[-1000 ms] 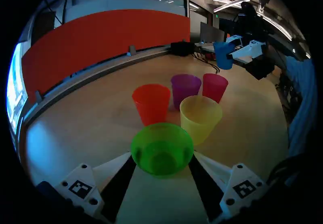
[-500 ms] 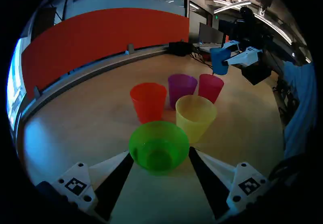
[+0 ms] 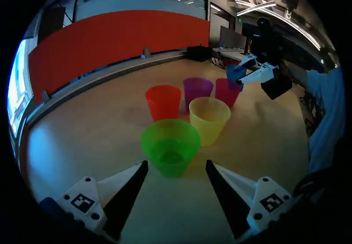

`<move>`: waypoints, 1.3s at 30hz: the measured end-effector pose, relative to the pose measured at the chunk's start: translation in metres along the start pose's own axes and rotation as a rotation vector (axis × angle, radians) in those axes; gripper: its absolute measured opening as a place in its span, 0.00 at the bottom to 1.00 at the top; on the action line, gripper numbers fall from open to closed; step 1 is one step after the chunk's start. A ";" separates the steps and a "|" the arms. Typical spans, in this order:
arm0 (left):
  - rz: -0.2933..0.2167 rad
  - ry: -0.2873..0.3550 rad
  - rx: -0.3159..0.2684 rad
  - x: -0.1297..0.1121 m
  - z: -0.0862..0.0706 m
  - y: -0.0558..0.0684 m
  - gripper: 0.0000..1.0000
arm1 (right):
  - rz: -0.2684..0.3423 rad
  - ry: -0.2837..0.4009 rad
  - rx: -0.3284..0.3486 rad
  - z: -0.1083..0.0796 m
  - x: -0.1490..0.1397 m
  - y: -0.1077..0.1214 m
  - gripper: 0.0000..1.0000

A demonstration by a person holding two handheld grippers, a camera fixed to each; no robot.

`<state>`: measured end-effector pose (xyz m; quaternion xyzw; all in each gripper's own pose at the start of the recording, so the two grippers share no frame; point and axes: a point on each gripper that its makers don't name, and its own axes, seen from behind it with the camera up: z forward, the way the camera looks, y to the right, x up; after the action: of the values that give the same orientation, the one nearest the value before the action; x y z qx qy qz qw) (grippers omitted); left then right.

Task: Pour water

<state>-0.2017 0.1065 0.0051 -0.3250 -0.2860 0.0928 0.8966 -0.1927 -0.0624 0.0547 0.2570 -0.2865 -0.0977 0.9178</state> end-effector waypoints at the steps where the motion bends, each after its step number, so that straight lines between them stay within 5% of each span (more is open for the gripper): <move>1: -0.002 0.004 0.002 0.001 -0.002 0.000 0.97 | 0.002 -0.004 -0.002 0.001 -0.003 0.000 0.88; 12: -0.048 0.040 0.018 0.004 -0.017 0.000 0.97 | 0.019 -0.023 -0.006 0.007 -0.022 -0.001 0.88; 25: -0.038 0.047 0.018 0.003 -0.019 0.007 0.98 | 0.032 -0.033 -0.021 0.004 -0.036 -0.001 0.89; 31: -0.048 0.053 0.013 0.003 -0.018 0.011 0.98 | 0.024 -0.040 -0.038 0.002 -0.043 0.000 1.00; 39: -0.066 0.084 0.051 0.005 -0.027 0.008 0.97 | 0.018 -0.025 -0.060 -0.011 -0.045 -0.001 1.00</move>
<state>-0.1824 0.1000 -0.0144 -0.2958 -0.2564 0.0568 0.9184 -0.2229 -0.0437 0.0249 0.2254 -0.2970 -0.1013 0.9223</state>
